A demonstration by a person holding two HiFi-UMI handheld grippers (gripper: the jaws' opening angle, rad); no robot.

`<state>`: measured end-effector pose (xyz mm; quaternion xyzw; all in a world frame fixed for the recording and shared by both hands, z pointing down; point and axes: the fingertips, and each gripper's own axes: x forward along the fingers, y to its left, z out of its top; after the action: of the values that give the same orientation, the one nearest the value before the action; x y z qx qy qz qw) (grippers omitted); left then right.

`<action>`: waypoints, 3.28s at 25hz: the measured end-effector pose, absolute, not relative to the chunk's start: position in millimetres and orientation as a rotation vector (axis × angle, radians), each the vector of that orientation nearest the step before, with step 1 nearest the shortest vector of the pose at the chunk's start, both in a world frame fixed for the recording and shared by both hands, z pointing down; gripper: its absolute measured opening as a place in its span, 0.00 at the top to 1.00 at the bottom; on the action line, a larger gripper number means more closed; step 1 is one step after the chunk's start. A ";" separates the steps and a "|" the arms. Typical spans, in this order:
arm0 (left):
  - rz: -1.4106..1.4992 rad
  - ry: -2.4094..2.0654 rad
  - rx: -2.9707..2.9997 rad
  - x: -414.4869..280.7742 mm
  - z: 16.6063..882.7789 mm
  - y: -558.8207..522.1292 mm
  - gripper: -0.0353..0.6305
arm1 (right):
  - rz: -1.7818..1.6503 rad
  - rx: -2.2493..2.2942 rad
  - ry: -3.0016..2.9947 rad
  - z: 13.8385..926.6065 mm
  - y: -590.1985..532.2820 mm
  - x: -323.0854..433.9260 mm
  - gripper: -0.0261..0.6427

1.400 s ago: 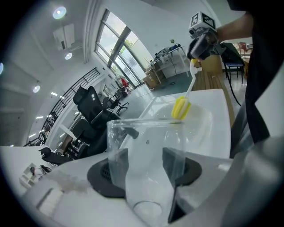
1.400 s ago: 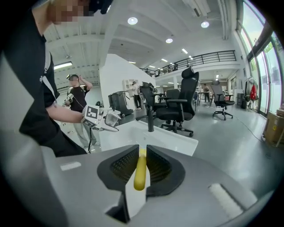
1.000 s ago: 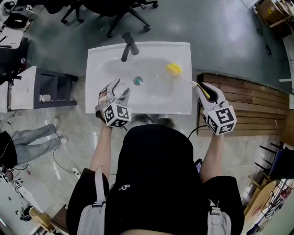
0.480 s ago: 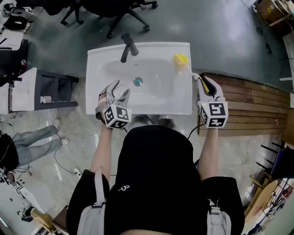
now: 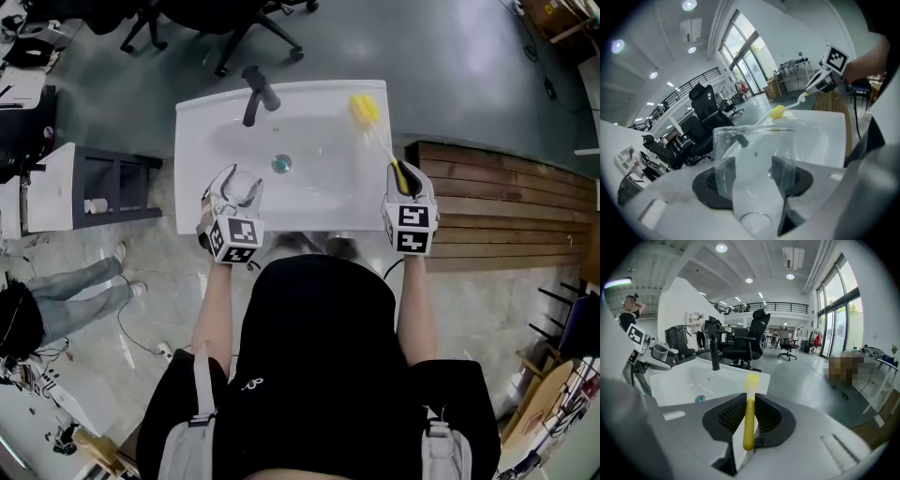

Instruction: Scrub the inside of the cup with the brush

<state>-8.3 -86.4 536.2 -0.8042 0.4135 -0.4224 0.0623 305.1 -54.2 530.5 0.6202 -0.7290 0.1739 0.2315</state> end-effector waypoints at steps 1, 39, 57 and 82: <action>-1.260 1.275 -2.456 -8.7 535.5 -86.7 0.55 | 0.492 1.702 -1.992 536.1 -52.7 303.2 0.88; -1.001 1.463 -2.608 -96.5 514.9 -160.1 0.55 | 0.738 1.753 -1.663 613.8 -37.3 281.4 0.83; -0.842 1.529 -2.708 -153.8 527.5 -222.5 0.55 | 0.706 1.990 -1.788 553.1 -78.2 242.9 0.90; -0.456 1.462 -2.876 -164.8 534.3 -304.3 0.55 | 0.622 1.989 -1.915 526.1 -113.7 155.7 0.96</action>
<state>-164.8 -304.3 534.3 -0.8812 0.4478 -0.1399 -0.0582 155.7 -113.7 526.1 0.6944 -0.6683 0.2172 0.1550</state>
